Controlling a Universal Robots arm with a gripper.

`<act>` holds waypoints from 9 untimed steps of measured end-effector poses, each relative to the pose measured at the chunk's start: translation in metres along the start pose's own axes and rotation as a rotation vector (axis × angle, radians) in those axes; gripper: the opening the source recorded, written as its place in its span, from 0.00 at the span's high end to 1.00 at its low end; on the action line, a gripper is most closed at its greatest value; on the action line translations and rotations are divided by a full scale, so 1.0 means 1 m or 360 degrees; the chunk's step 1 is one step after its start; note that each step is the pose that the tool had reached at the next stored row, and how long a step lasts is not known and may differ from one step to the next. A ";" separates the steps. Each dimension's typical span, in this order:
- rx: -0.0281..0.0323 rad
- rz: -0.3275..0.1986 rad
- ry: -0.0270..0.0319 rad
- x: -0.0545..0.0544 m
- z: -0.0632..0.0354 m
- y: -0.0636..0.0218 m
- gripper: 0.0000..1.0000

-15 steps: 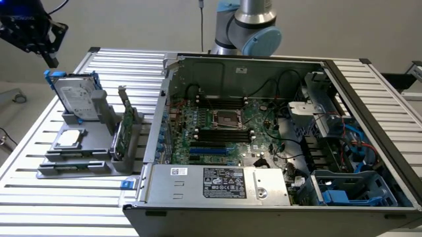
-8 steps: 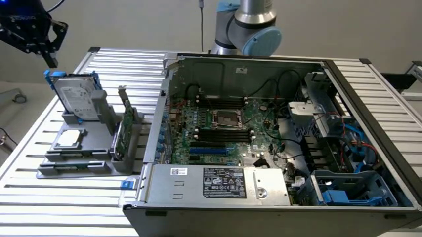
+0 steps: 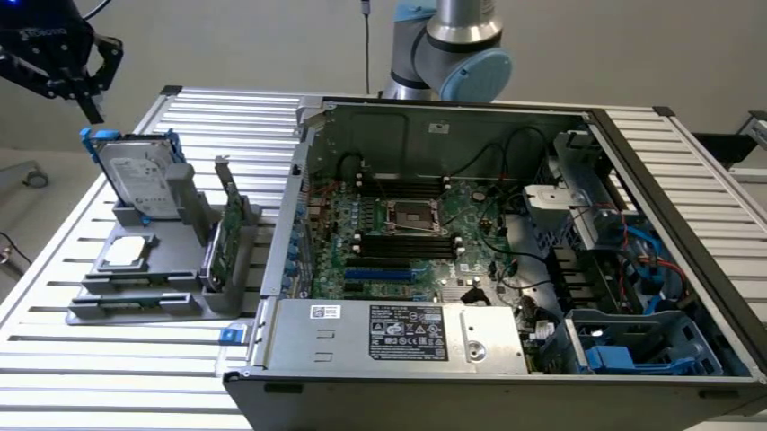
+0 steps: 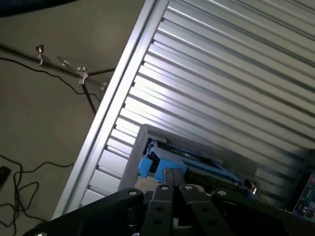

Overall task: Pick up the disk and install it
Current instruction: 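Pick up the disk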

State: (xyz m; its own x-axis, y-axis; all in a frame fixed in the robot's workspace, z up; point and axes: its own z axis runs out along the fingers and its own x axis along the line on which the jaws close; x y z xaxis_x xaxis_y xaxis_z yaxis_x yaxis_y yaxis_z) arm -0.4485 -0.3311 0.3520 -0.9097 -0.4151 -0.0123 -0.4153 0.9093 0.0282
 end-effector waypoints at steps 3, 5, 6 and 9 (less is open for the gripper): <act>-0.00011 -0.0086 0.00024 0.000 0.0000 0.0000 0.89; -0.00018 -0.0146 0.00042 0.000 0.0000 0.0000 0.89; -0.00021 -0.0174 0.00050 0.000 0.0000 0.0000 0.89; -0.00031 -0.0260 0.00073 0.000 0.0000 0.0000 0.89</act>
State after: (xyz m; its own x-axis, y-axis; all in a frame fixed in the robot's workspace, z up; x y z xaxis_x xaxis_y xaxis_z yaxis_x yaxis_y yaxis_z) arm -0.4485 -0.3311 0.3520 -0.8301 -0.5575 -0.0123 -0.5576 0.8296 0.0281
